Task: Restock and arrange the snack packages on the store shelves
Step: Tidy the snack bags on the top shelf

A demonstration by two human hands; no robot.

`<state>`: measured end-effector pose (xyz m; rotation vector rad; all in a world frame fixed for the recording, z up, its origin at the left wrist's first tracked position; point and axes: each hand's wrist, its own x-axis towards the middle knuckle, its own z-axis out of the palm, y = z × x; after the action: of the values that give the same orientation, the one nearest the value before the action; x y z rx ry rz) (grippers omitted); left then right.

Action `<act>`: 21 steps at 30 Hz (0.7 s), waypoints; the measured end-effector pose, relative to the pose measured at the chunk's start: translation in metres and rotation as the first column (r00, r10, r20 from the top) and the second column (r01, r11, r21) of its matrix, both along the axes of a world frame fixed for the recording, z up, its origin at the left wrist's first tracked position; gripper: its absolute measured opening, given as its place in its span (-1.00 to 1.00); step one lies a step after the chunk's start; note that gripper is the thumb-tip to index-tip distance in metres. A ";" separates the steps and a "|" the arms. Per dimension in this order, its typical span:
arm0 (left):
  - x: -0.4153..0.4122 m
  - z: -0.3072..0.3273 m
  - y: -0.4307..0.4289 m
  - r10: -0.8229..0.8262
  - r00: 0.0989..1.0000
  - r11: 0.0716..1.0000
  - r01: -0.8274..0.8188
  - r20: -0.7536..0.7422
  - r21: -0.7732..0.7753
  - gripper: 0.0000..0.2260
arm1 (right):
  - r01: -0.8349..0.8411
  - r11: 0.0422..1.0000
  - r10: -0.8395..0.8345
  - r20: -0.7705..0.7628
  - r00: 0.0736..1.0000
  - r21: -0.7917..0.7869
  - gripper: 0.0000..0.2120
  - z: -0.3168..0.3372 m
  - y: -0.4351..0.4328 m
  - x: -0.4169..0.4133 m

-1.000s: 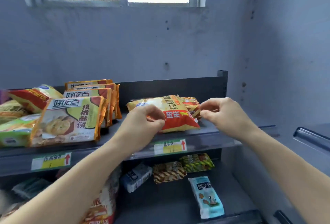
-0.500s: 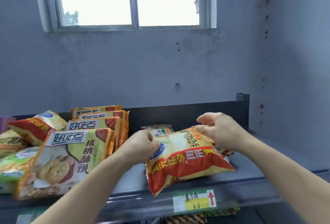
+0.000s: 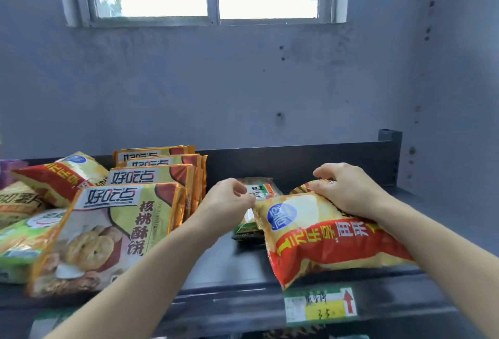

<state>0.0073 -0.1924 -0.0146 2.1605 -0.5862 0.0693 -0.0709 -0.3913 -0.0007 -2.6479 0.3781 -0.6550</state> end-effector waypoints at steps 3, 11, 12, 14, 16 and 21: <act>-0.008 0.002 0.007 -0.014 1.000 0.999 0.015 0.023 -0.030 -0.76 | -0.032 0.999 0.032 0.074 0.997 0.005 -0.64 0.006 0.010 -0.006; -0.076 -0.006 0.040 0.002 0.992 0.998 0.006 0.123 -0.063 -0.84 | -0.255 0.967 0.256 0.197 0.947 -0.029 -0.71 0.002 0.074 -0.058; -0.088 -0.011 0.044 0.007 0.992 0.999 -0.001 0.130 -0.041 -0.84 | -0.282 0.958 0.286 0.203 0.937 -0.047 -0.72 -0.002 0.082 -0.068; -0.110 -0.022 0.054 0.022 0.990 1.000 -0.021 0.136 -0.008 -0.85 | -0.341 0.937 0.348 0.208 0.914 -0.071 -0.73 -0.011 0.097 -0.087; -0.130 -0.032 0.064 0.036 0.989 0.999 -0.041 0.142 0.036 -0.85 | -0.406 0.912 0.410 0.202 0.889 -0.062 -0.73 -0.021 0.108 -0.102; -0.159 -0.043 0.093 0.104 0.988 0.990 -0.113 0.111 0.080 -0.86 | -0.501 0.866 0.496 0.163 0.853 -0.013 -0.72 -0.043 0.128 -0.119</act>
<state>-0.1517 -0.0992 -0.0575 2.2822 -0.5399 0.2238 -0.1896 -0.2638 -0.0434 -2.4811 -0.3410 -0.6706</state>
